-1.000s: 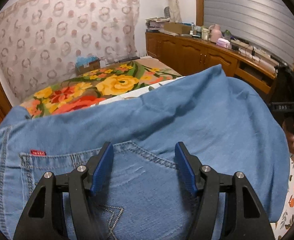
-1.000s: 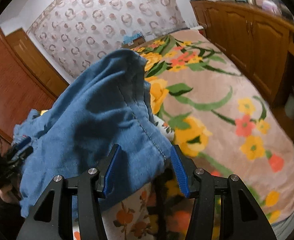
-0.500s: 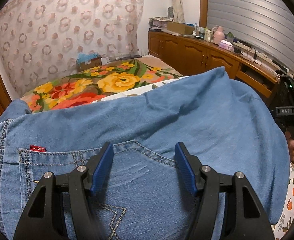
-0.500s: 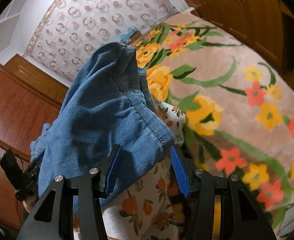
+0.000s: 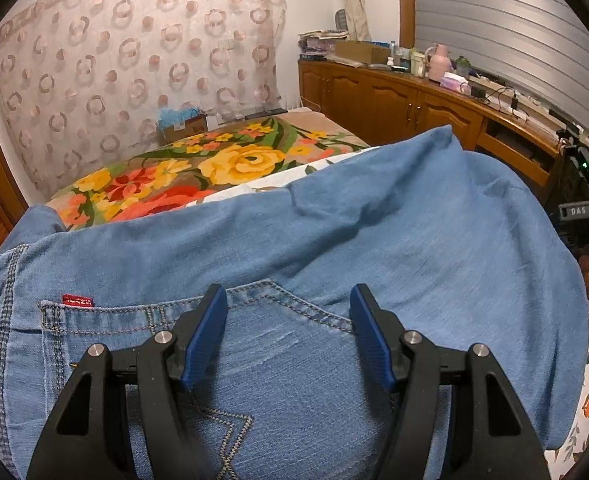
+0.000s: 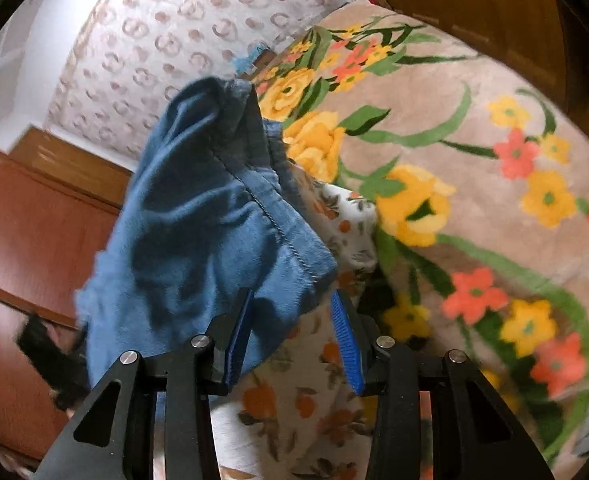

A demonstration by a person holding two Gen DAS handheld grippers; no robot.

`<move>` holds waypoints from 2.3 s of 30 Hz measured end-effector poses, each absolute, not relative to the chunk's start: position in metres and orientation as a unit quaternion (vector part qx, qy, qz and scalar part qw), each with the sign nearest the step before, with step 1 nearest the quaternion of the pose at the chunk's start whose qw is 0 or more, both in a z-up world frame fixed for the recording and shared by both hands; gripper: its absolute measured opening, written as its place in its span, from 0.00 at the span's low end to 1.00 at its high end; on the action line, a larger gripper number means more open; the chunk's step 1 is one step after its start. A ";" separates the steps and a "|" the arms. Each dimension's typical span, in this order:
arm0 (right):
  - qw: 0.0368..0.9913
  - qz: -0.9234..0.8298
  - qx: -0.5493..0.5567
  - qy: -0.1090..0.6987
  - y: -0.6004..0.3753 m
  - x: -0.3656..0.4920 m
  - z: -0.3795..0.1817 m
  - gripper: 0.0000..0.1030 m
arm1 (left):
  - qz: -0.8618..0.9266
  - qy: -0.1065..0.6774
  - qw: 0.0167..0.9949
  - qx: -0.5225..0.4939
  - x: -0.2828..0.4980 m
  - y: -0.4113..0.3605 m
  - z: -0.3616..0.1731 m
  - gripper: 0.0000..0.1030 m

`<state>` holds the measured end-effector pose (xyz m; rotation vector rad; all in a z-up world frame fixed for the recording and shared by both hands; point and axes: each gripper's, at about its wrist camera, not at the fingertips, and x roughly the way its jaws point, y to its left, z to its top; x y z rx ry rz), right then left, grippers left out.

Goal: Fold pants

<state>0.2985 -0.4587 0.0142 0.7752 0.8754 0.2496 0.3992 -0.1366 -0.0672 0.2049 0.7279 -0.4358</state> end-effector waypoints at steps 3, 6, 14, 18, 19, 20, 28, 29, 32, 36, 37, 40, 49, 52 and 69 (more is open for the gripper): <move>0.810 0.138 0.404 0.401 -0.467 0.298 0.005 0.32 | -0.210 0.352 0.906 0.100 0.399 -0.136 -0.067 0.63; 0.804 0.141 0.416 0.400 -0.471 0.297 -0.002 0.04 | -0.209 0.352 0.906 0.102 0.400 -0.137 -0.067 0.63; 0.861 0.129 0.363 0.332 -0.473 0.281 0.053 0.01 | -0.207 0.352 0.907 0.102 0.401 -0.134 -0.066 0.63; 0.893 0.133 0.312 0.297 -0.460 0.288 0.110 0.01 | -0.203 0.351 0.908 0.106 0.400 -0.134 -0.067 0.63; 0.899 0.135 0.300 0.290 -0.455 0.290 0.123 0.01 | -0.201 0.350 0.909 0.105 0.400 -0.133 -0.066 0.63; 0.905 0.138 0.286 0.284 -0.448 0.295 0.136 0.01 | -0.199 0.348 0.910 0.104 0.400 -0.132 -0.066 0.63; 0.925 0.159 0.209 0.276 -0.387 0.352 0.207 0.01 | -0.169 0.318 0.929 0.082 0.400 -0.113 -0.035 0.63; 0.928 0.164 0.198 0.268 -0.381 0.353 0.220 0.01 | -0.164 0.308 0.934 0.077 0.400 -0.106 -0.023 0.63; 0.935 0.182 0.187 0.238 -0.369 0.349 0.253 0.01 | -0.155 0.286 0.943 0.071 0.399 -0.098 -0.001 0.63; 0.944 0.184 0.178 0.207 -0.381 0.317 0.260 0.01 | -0.151 0.271 0.947 0.079 0.401 -0.091 0.016 0.63; 0.945 0.178 0.179 0.208 -0.389 0.309 0.252 0.01 | -0.151 0.269 0.948 0.081 0.402 -0.089 0.016 0.63; 0.941 0.143 0.186 0.243 -0.417 0.289 0.207 0.01 | -0.150 0.274 0.947 0.080 0.404 -0.086 0.014 0.63; 0.897 0.075 0.207 0.384 -0.457 0.240 0.042 0.01 | -0.175 0.320 0.928 0.080 0.434 -0.093 0.002 0.72; 0.893 0.074 0.204 0.394 -0.456 0.235 0.029 0.08 | -0.184 0.336 0.919 0.089 0.446 -0.104 -0.003 0.72; 0.915 0.080 0.141 0.370 -0.408 0.282 0.066 0.46 | -0.189 0.435 0.860 0.189 0.500 -0.133 -0.056 0.72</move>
